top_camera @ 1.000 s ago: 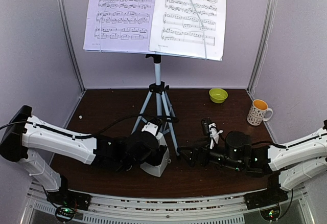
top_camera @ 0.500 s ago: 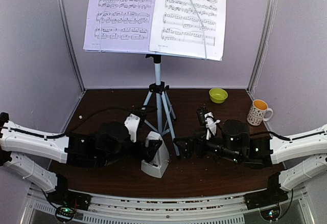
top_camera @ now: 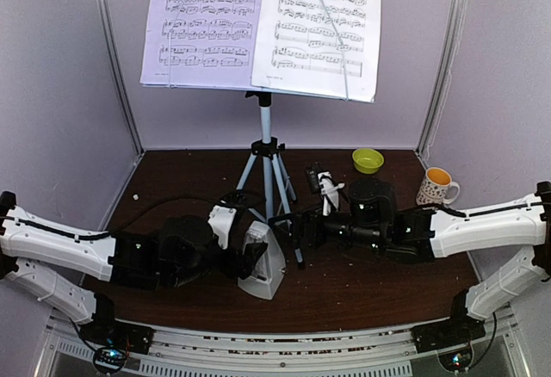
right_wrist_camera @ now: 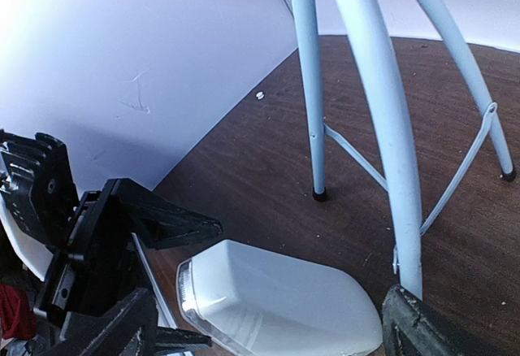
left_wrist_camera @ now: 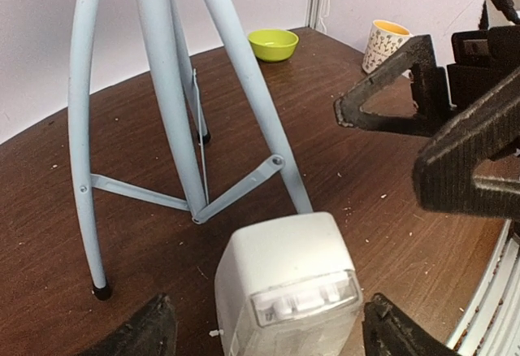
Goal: Set up the instrument practice props
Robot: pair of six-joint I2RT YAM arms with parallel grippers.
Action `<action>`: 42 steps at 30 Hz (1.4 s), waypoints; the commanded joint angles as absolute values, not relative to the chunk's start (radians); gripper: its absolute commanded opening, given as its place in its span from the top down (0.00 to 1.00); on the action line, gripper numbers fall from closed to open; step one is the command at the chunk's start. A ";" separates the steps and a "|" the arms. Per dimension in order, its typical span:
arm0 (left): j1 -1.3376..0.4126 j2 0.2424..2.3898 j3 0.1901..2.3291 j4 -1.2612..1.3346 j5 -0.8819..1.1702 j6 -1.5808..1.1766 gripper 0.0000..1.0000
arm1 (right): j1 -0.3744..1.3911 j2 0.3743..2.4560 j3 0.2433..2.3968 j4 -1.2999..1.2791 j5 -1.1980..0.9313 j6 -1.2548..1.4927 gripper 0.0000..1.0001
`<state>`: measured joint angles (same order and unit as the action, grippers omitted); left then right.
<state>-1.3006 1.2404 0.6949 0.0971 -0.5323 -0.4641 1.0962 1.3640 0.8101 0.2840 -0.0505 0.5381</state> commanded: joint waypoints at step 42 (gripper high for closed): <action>-1.304 1.229 0.692 0.271 -0.364 -0.175 0.72 | 1.068 1.486 0.888 0.291 -0.157 0.646 0.49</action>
